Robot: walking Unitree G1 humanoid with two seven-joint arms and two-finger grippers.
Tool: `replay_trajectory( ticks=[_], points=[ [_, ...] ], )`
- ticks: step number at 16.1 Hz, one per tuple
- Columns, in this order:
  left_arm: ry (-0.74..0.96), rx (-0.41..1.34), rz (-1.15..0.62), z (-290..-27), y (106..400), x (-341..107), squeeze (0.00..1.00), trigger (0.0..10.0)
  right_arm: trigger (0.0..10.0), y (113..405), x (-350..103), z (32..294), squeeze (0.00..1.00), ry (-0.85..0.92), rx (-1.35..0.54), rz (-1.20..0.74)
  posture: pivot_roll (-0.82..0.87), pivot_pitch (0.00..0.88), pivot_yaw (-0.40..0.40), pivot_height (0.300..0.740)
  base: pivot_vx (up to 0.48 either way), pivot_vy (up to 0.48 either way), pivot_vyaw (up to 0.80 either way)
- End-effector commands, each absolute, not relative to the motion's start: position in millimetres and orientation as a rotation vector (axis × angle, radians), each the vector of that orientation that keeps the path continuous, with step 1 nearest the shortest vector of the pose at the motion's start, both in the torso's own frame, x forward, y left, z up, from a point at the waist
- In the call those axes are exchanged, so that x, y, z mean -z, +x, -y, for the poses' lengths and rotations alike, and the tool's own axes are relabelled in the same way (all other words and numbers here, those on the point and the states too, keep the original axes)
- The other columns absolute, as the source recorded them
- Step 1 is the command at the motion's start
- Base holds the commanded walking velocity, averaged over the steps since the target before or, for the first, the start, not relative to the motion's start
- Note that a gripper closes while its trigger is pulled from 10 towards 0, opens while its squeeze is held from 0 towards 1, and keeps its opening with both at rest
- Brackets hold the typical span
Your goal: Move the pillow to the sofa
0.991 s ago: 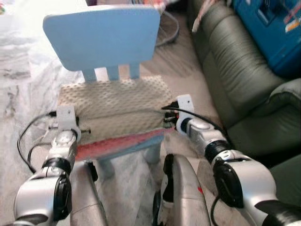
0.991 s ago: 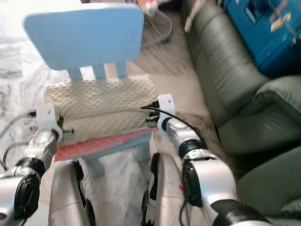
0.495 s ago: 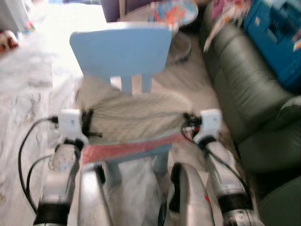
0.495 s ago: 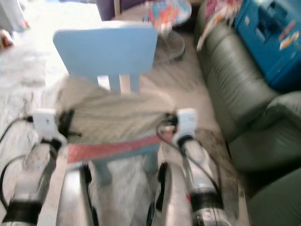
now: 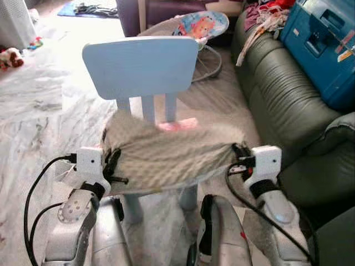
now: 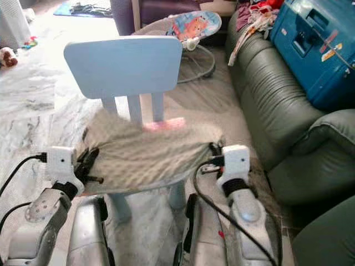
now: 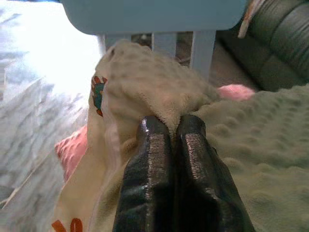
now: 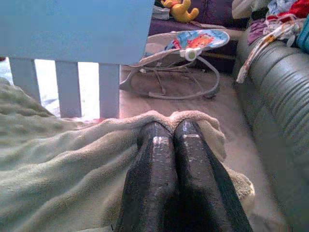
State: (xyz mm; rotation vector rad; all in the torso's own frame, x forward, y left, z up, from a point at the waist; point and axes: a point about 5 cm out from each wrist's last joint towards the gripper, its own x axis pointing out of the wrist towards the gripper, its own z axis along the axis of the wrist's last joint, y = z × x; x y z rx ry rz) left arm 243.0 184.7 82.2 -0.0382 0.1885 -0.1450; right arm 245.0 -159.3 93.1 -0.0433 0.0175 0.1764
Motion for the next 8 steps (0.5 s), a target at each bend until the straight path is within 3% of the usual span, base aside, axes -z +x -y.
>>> replay_trajectory(
  ticks=[1,8],
  points=[
    [-0.045,0.136,-0.161,-185,249,-91,0.0,10.0,10.0,248,-106,160,0.0,-0.048,-0.167,0.031,0.03,0.0,-0.072,0.523,0.0,0.0,-0.43],
    [0.112,0.086,-0.076,-187,248,-103,0.0,10.0,10.0,249,-108,156,0.0,-0.032,-0.175,0.014,0.03,0.0,-0.069,0.597,0.0,0.0,-0.06]
  ],
)
